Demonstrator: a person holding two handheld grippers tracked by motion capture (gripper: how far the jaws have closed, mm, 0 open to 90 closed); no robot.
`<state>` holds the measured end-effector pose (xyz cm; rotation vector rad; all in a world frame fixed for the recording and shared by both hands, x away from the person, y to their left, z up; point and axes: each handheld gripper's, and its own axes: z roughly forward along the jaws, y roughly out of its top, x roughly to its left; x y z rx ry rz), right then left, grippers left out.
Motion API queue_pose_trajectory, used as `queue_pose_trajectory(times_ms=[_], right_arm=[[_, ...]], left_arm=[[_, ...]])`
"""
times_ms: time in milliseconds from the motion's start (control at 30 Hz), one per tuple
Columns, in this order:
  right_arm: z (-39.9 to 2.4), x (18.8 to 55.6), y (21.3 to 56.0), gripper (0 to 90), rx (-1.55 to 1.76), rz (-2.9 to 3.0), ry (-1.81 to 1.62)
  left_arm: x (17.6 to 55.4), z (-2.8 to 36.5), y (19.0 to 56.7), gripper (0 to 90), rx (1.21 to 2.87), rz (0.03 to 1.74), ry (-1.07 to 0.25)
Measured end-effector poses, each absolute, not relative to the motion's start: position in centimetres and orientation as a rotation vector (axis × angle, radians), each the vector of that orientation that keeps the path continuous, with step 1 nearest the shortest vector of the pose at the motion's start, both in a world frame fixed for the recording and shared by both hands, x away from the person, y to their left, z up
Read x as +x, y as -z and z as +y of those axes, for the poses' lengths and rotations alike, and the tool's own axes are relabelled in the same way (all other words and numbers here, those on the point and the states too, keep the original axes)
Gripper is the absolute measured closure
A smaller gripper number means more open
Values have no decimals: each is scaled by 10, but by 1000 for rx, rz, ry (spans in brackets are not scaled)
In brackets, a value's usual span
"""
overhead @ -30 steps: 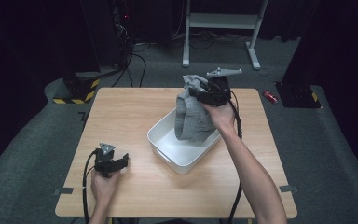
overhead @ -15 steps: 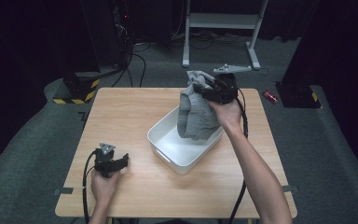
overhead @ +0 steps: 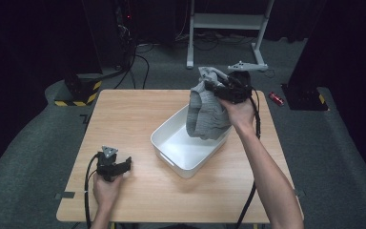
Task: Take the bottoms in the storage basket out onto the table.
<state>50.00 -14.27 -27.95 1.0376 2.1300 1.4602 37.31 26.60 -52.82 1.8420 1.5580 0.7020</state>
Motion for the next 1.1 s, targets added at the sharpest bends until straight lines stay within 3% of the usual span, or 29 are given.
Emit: queue_pose_trajectory(times_ms=[1100], right_arm=[[-194,481,258,648,1049,2024,-1465]], left_arm=[[373,266,528,260,1841,1559,-702]])
